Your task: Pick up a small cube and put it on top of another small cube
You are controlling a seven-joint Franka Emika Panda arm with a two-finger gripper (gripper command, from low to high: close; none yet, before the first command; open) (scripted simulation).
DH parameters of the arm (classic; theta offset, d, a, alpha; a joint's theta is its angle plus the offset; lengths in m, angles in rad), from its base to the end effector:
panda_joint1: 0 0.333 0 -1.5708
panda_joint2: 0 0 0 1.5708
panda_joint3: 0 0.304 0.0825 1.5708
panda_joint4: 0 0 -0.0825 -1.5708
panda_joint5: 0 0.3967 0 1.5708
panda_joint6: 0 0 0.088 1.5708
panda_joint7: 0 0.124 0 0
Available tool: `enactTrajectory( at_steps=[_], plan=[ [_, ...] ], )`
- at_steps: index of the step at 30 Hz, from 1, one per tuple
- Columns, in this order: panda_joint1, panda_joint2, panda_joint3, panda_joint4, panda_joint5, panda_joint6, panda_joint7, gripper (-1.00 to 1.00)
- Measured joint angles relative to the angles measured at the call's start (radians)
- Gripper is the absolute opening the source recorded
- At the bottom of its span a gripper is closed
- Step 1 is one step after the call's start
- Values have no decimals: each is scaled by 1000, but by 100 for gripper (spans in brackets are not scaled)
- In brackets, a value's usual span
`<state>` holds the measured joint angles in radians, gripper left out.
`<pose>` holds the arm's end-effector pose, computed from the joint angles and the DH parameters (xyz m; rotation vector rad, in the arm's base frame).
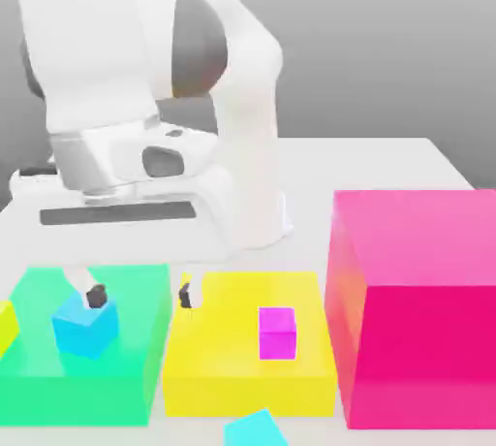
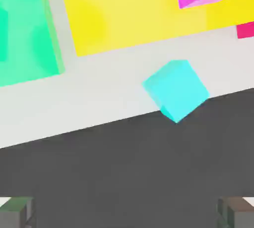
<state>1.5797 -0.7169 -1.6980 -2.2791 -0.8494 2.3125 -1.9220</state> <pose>0.5298 -0.0618 0.2695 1.1929 2.8168 0.2161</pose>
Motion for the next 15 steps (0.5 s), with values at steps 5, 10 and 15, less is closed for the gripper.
enactTrajectory(
  at_steps=[5,10,15],
  plan=[
    [290,-79,-206,29,-181,-31,-116,0],
    [472,-204,-403,82,-367,10,-89,-100],
    [472,-204,-403,82,-378,8,-82,-100]
  ],
)
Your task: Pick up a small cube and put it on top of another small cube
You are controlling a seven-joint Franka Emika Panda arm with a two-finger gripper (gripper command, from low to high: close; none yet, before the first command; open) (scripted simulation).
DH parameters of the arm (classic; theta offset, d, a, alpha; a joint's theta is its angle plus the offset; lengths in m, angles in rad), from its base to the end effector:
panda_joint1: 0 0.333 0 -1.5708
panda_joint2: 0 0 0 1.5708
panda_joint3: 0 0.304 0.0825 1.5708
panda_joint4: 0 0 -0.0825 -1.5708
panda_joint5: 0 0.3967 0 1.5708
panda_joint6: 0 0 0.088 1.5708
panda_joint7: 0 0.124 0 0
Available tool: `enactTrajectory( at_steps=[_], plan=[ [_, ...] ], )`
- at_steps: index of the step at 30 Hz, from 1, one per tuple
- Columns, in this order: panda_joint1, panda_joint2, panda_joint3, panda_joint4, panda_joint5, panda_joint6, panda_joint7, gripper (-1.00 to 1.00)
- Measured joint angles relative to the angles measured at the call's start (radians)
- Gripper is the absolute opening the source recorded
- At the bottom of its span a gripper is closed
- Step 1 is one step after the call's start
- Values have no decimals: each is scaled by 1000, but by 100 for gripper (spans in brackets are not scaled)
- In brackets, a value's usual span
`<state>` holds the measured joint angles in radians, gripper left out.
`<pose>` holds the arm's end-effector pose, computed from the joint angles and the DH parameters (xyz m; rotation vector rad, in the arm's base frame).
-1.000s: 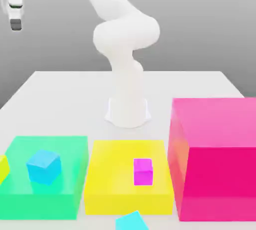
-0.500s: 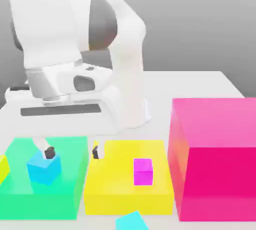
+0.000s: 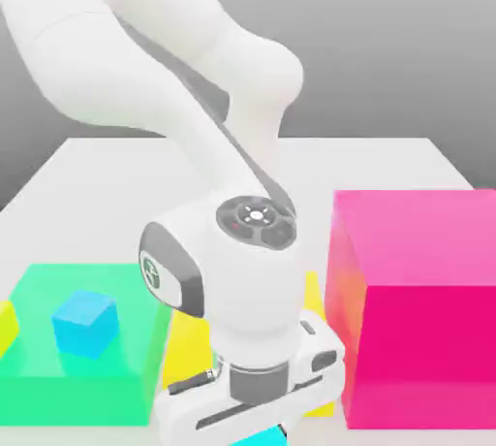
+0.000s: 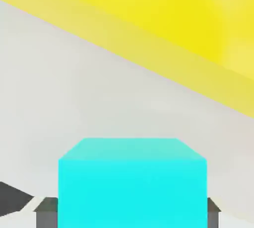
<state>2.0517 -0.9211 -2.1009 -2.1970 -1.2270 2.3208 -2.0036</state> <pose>0.5235 0.0222 0.1107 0.5403 3.0876 -0.0054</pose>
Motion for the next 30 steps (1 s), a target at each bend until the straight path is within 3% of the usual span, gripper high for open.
enactTrajectory(
  at_steps=[2,4,11,20,25,30],
  plan=[
    [-1,-6,2,1,-2,-4,-2,-100],
    [-49,31,71,-19,52,-37,-29,-100],
    [-434,140,442,-117,229,-87,19,-100],
    [-826,89,887,-214,336,-203,294,-100],
    [-912,72,1033,-256,382,-250,503,-100],
    [-943,101,1109,-297,432,-259,732,-100]
  ],
)
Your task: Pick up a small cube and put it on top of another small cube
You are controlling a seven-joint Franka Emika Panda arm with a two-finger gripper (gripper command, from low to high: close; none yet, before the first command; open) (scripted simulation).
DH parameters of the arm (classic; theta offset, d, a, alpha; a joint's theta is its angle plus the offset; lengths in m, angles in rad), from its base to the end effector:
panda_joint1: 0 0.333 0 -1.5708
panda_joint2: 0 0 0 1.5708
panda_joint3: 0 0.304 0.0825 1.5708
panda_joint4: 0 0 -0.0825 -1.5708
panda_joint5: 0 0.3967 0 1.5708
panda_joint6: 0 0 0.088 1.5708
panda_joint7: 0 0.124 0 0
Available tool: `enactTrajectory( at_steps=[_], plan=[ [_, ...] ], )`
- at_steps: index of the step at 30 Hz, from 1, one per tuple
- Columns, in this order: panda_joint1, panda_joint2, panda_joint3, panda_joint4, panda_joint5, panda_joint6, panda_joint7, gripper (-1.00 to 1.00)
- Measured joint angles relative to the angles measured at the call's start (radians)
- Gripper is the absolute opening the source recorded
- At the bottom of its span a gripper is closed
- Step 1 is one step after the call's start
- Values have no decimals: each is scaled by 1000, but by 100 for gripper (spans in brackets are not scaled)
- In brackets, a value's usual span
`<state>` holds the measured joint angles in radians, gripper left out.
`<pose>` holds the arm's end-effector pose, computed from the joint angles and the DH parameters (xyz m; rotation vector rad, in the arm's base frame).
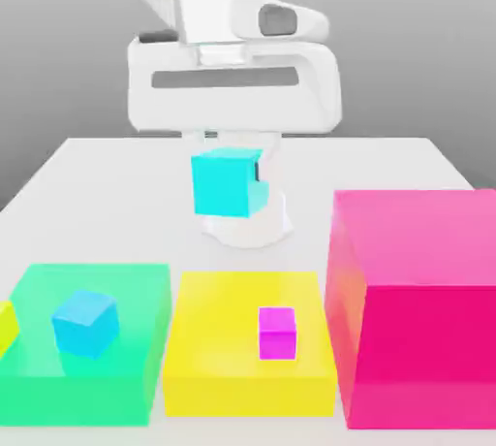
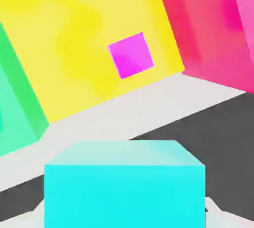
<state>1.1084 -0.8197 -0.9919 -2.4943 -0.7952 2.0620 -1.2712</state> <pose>0.4393 0.0118 0.4078 1.7851 2.3928 0.2087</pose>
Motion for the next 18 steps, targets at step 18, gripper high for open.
enactTrajectory(
  at_steps=[18],
  plan=[
    [212,453,-314,-170,213,410,578,-100]
  ],
)
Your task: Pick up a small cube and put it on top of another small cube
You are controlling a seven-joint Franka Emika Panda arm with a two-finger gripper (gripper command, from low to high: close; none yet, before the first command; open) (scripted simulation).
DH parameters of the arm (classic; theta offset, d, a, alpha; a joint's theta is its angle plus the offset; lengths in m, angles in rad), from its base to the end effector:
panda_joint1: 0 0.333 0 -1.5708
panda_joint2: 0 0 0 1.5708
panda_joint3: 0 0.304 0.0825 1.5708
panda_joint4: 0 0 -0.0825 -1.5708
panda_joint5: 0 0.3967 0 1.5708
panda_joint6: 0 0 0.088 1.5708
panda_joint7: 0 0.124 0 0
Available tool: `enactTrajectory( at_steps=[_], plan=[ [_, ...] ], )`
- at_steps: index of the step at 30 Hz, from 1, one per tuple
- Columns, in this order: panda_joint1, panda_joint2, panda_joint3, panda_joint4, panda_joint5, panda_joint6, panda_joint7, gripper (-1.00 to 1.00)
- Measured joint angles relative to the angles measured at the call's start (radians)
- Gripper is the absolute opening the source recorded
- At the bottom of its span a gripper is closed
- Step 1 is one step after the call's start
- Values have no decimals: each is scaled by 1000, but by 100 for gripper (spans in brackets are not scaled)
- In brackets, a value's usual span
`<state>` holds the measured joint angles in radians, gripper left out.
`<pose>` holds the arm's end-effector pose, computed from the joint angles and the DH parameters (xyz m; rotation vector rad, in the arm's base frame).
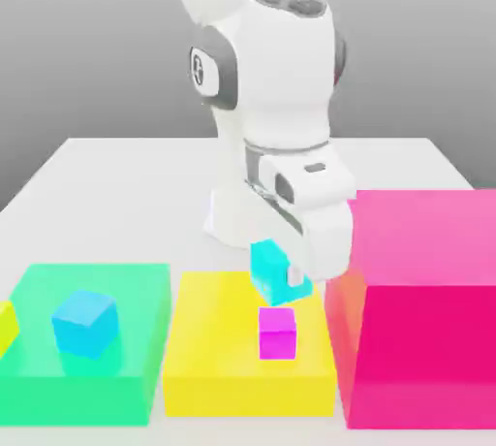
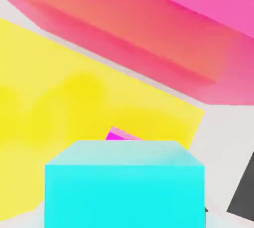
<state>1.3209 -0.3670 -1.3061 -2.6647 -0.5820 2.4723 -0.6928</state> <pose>0.4132 0.0467 0.2306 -2.5823 -1.7748 0.0038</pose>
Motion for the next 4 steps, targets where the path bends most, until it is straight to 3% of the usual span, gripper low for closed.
enactTrajectory(
  at_steps=[1,4],
  plan=[
    [43,29,-50,-7,7,38,-7,100],
    [43,29,-50,-7,7,38,-7,100]
  ],
)
